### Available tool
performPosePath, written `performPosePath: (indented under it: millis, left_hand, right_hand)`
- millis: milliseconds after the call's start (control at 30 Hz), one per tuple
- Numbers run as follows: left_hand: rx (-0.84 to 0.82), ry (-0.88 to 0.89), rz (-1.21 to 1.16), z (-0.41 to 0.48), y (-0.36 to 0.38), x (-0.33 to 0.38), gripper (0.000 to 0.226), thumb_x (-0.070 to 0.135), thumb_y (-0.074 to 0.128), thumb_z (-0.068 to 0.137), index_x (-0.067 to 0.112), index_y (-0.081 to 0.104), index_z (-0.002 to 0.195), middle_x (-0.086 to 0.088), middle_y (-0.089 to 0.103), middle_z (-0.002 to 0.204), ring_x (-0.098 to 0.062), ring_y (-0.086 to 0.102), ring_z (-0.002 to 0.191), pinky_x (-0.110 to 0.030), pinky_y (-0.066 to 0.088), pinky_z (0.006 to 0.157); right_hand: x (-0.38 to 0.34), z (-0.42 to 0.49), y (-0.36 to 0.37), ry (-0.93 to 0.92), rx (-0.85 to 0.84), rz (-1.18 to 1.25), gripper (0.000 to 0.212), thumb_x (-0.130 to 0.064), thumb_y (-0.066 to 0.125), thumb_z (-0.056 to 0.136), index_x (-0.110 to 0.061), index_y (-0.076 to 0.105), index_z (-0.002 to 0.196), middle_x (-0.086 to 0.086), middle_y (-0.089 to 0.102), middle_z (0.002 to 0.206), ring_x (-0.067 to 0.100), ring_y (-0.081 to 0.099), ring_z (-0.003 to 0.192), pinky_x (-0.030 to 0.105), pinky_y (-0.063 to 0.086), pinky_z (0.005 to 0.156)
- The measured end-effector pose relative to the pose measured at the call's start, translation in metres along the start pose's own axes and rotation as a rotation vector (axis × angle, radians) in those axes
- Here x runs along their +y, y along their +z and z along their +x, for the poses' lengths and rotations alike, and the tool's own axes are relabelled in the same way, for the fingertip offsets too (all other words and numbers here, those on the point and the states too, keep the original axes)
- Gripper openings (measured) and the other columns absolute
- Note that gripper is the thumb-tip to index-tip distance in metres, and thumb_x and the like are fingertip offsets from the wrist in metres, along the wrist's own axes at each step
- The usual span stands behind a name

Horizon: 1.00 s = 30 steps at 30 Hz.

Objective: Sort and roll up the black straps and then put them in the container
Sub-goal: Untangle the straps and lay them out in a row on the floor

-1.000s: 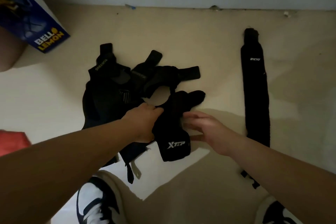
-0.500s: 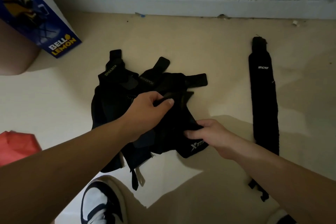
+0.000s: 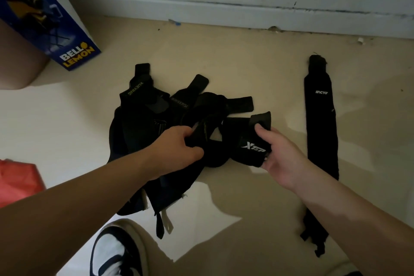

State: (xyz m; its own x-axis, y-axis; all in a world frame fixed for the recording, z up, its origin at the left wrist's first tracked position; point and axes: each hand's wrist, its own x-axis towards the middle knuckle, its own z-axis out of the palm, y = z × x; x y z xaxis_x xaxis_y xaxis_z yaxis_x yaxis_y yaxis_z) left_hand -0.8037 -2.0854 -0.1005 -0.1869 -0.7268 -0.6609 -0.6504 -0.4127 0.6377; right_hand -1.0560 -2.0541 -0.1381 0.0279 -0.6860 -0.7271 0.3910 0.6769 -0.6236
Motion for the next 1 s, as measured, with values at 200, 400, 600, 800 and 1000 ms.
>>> performPosePath:
  millis: [200, 400, 600, 800, 1000]
  left_hand:
    - [0.186, -0.107, 0.058, 0.003, -0.019, -0.030, 0.044, 0.014, 0.068, 0.092, 0.023, 0.057, 0.133, 0.000, 0.066, 0.105, -0.017, 0.068, 0.088, -0.026, 0.056, 0.067]
    - [0.288, -0.282, 0.449, -0.002, -0.051, -0.077, 0.046, 0.018, 0.062, 0.088, 0.023, 0.054, 0.133, -0.003, 0.065, 0.102, -0.025, 0.064, 0.092, -0.039, 0.054, 0.078]
    - [0.291, 0.060, 0.752, 0.006, -0.019, -0.054, 0.079, 0.020, 0.066, 0.085, 0.027, 0.032, 0.156, -0.010, 0.014, 0.170, -0.038, 0.013, 0.157, -0.055, 0.015, 0.128]
    - [0.178, 0.258, 0.716, 0.041, -0.008, -0.021, 0.066, 0.026, 0.064, 0.096, 0.017, 0.037, 0.156, -0.013, 0.010, 0.175, -0.032, 0.007, 0.162, -0.048, 0.013, 0.130]
    - [0.046, 0.205, 0.452, 0.052, -0.010, -0.011, 0.054, 0.006, 0.065, 0.093, 0.012, 0.049, 0.144, -0.005, 0.052, 0.140, -0.028, 0.056, 0.128, -0.032, 0.048, 0.099]
  right_hand:
    - [0.004, -0.003, 0.003, -0.003, 0.043, -0.058, 0.026, -0.035, 0.059, 0.107, -0.025, 0.073, 0.127, 0.005, 0.081, 0.117, 0.027, 0.078, 0.107, 0.044, 0.061, 0.089]
    - [0.008, -0.002, 0.006, -0.025, 0.151, -0.122, 0.023, -0.033, 0.060, 0.106, -0.024, 0.073, 0.123, 0.003, 0.082, 0.112, 0.026, 0.077, 0.107, 0.046, 0.058, 0.100]
    - [0.004, -0.007, 0.005, 0.086, 0.158, 0.011, 0.032, -0.033, 0.060, 0.101, -0.015, 0.079, 0.118, 0.009, 0.081, 0.113, 0.028, 0.078, 0.102, 0.040, 0.059, 0.088]
    - [0.002, -0.008, 0.000, 0.116, 0.101, 0.062, 0.035, -0.039, 0.062, 0.101, -0.016, 0.080, 0.121, 0.011, 0.080, 0.115, 0.031, 0.080, 0.099, 0.041, 0.062, 0.080]
    - [0.012, 0.000, 0.003, 0.041, 0.132, -0.024, 0.035, -0.035, 0.054, 0.106, -0.015, 0.074, 0.128, 0.010, 0.077, 0.125, 0.028, 0.072, 0.119, 0.047, 0.057, 0.099]
